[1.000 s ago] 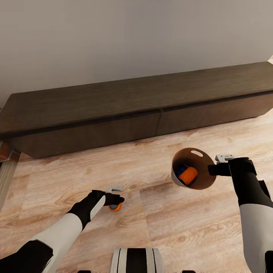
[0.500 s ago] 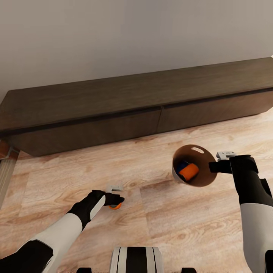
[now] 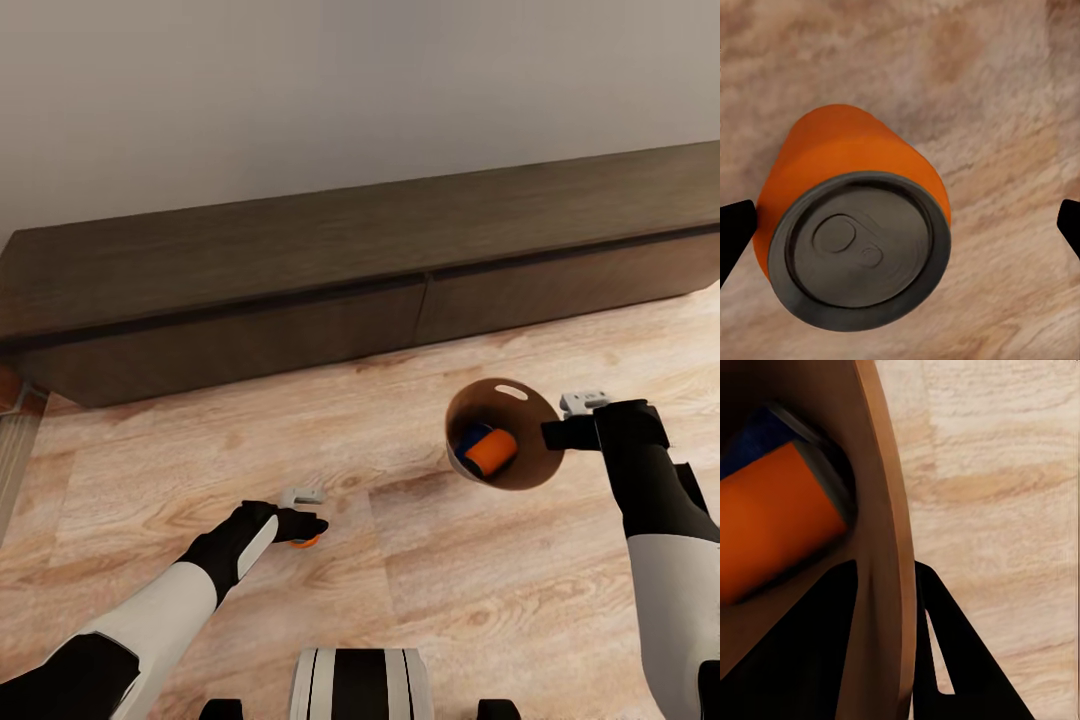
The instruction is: Put the three can of soda from the living room inside the tash can in the kitchen.
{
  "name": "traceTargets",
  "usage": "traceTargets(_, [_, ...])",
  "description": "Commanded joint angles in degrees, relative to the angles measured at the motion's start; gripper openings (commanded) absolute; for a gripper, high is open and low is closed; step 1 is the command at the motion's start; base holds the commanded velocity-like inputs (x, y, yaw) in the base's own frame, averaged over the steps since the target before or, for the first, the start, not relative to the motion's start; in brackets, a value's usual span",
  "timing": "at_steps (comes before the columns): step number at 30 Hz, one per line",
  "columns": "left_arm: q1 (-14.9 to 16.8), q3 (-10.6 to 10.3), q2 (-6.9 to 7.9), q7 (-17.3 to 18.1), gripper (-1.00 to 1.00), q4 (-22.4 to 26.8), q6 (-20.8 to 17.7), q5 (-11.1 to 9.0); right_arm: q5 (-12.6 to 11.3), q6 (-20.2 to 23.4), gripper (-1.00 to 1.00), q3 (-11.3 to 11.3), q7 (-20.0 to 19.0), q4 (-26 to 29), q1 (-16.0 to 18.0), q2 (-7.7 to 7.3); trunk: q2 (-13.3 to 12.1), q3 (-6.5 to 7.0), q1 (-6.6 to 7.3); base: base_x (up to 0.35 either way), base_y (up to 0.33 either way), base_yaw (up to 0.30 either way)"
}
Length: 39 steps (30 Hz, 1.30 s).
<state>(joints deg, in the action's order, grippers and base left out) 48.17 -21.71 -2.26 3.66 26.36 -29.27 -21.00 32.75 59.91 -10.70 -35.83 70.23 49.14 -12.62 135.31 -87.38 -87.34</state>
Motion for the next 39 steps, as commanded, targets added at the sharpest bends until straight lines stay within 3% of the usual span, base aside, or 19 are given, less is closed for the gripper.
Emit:
traceTargets(1, [0.00,0.00,0.04,0.02,1.00,0.01,0.00,0.00,-0.41,0.09,-1.00,0.34,-0.08,0.14,-0.01,0.03,0.00,-0.01,0.01,0.000,0.000,0.000])
traceTargets(22, [0.00,0.00,0.09,0.05,1.00,0.01,0.00,0.00,-1.01,0.09,-1.00,0.51,-0.12,0.93,-0.18,0.52,0.00,-0.11,0.01,0.000,0.000,0.000])
traceTargets(39, [0.00,0.00,0.12,0.06,1.00,0.01,0.00,0.00,-1.11,0.09,-1.00,0.54,-0.12,1.15,-0.29,0.57,0.00,-1.42,0.01,0.000,0.000,0.000])
